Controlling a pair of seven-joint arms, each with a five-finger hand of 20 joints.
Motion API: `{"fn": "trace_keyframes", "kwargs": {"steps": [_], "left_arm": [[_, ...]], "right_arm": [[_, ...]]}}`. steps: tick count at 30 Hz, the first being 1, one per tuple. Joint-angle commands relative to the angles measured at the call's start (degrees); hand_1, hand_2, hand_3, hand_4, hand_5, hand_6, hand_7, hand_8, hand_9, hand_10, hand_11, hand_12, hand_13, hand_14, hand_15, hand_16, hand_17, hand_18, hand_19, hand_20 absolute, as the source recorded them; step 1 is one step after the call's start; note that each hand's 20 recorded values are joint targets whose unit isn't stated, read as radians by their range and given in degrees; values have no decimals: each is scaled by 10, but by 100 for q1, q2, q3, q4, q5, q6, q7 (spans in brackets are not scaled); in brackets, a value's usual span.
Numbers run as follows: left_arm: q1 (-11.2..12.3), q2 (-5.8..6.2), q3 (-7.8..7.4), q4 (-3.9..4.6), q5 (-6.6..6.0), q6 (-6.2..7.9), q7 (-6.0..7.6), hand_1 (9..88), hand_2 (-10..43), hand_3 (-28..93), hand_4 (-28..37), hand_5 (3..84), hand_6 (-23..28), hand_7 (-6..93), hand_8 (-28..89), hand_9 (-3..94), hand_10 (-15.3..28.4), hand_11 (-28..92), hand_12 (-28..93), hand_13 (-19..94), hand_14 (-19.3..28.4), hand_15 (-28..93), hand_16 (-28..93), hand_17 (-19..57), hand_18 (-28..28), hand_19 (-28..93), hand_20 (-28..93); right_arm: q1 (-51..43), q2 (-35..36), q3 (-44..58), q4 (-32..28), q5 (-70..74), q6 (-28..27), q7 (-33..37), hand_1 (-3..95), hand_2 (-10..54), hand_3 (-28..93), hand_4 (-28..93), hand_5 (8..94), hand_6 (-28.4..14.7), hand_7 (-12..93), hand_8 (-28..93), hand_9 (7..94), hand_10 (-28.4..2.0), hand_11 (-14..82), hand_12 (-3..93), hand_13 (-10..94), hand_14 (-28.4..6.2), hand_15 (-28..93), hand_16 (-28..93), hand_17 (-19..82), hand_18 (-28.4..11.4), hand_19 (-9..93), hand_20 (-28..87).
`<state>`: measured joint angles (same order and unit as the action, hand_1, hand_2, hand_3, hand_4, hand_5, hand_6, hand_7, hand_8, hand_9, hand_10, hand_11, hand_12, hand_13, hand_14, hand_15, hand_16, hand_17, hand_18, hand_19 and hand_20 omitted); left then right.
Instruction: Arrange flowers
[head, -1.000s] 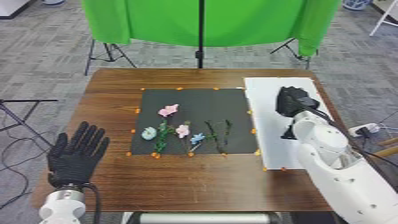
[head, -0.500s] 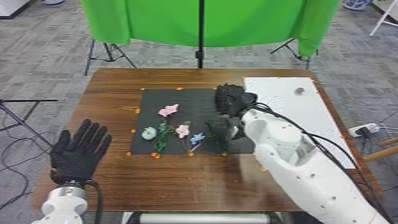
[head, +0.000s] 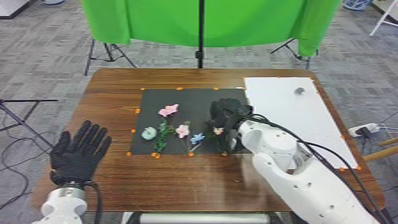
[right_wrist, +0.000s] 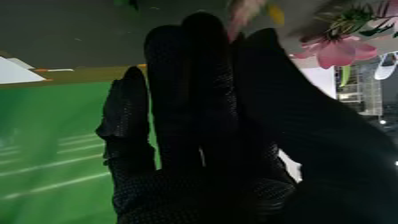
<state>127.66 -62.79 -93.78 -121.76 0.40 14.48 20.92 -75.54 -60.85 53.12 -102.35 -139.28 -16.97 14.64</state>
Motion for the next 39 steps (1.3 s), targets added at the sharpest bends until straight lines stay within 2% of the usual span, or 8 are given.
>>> {"fn": "trace_keyframes", "kwargs": {"steps": [1,7,11,18,23,30,34,39], "left_arm": [[117,-35,0,31,16,3,-35,260,180,760,-283,461,103,153,-100,369,158,228,94,268,162,368,-87,-79,135,365,116],[114,-45,6,14,18,-5,6,262,177,760,-283,462,103,154,-100,369,158,228,94,269,162,366,-86,-79,136,366,116],[92,-29,30,18,41,-23,28,261,177,760,-283,462,103,155,-101,370,158,228,94,270,161,365,-85,-80,137,367,116],[88,37,47,8,294,-120,94,262,176,759,-283,461,102,154,-101,370,157,227,94,269,162,362,-85,-79,137,366,115],[48,45,77,44,331,-249,84,262,175,757,-283,459,102,152,-100,369,157,225,93,269,162,359,-84,-79,137,364,114],[-7,71,113,52,377,-240,64,262,173,757,-283,457,101,148,-98,369,157,220,95,269,161,355,-81,-79,137,362,113],[-129,90,226,114,530,-276,-45,262,173,757,-283,456,101,147,-98,368,156,218,95,269,161,355,-80,-79,137,361,114],[-143,88,247,136,557,-288,-73,262,172,756,-283,455,100,145,-97,367,156,217,96,268,162,353,-80,-79,137,360,114]], "right_arm": [[-15,41,120,-68,-121,-137,61,500,-95,792,-283,600,-18,183,-141,661,-147,286,208,574,-118,604,280,299,-218,857,354],[-18,4,381,-82,-44,-45,196,471,-95,823,-283,569,-25,176,-141,613,-159,258,172,554,-134,638,228,294,-223,860,351],[83,76,702,142,-182,609,469,444,-95,833,-283,534,-30,168,-138,575,-169,224,161,518,-151,658,181,288,-227,862,344],[681,239,1225,1436,35,1283,844,383,-95,858,-283,490,-44,163,-135,442,-188,135,136,342,-179,382,104,202,-220,743,275],[866,229,1685,2159,-72,497,318,384,-95,867,-283,413,-28,177,-143,337,-152,94,111,249,-166,229,117,128,-187,614,216],[1183,-73,1851,2885,-383,-307,181,409,-95,858,-283,368,-11,190,-154,306,-119,89,99,235,-150,150,145,112,-178,558,195],[1351,-255,1906,3359,-523,-518,240,407,-95,852,-283,333,-10,185,-154,274,-118,83,93,213,-138,109,149,106,-163,525,177],[1289,-296,1894,3493,-453,-275,520,413,-95,851,-283,321,-5,198,-159,250,-120,90,87,200,-147,109,160,91,-170,529,167]]}}
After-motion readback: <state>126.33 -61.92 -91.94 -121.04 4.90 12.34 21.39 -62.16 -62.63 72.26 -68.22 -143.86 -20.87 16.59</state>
